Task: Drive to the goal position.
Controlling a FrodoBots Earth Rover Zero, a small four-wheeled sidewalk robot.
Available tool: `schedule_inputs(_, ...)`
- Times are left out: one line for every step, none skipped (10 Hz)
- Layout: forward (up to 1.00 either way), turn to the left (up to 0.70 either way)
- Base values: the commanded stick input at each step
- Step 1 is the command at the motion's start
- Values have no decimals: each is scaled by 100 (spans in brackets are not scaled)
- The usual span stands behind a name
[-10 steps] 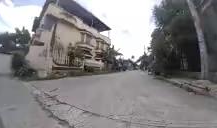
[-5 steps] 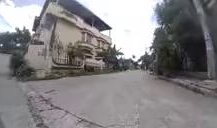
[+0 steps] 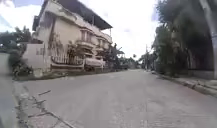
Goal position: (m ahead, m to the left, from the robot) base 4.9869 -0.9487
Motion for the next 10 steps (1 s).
schedule_inputs(50, -50)
schedule_inputs(50, -50)
schedule_inputs(50, -50)
schedule_inputs(50, -50)
schedule_inputs(50, -50)
schedule_inputs(50, -28)
schedule_inputs(50, 0)
schedule_inputs(50, 0)
schedule_inputs(50, 0)
schedule_inputs(50, 0)
